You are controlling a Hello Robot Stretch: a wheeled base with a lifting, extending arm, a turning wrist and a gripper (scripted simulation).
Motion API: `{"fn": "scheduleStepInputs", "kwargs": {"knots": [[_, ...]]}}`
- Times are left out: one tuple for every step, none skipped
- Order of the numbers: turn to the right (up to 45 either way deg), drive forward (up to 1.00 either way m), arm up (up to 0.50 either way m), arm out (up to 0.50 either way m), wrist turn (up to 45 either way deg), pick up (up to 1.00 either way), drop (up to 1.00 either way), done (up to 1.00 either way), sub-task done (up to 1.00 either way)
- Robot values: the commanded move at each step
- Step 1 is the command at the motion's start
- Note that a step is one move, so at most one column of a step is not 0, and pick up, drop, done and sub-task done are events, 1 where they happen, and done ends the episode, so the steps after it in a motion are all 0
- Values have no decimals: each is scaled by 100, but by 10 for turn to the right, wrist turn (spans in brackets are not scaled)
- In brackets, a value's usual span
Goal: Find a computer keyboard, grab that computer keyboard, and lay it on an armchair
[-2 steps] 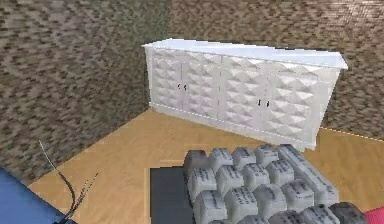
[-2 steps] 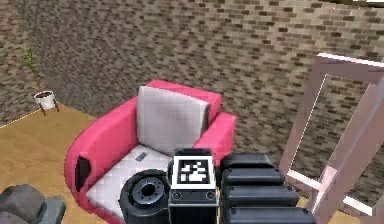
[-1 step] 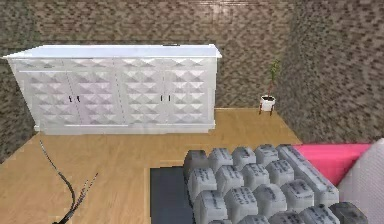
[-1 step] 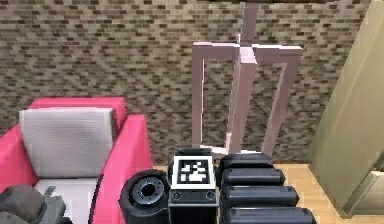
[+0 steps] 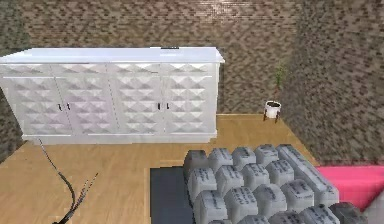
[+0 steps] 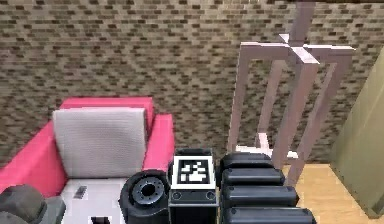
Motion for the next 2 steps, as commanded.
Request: {"fn": "scheduleStepInputs", "kwargs": {"knots": [[90,0,0,0,0,0,0,0,0],[0,50,0,0,0,0,0,0,0]]}}
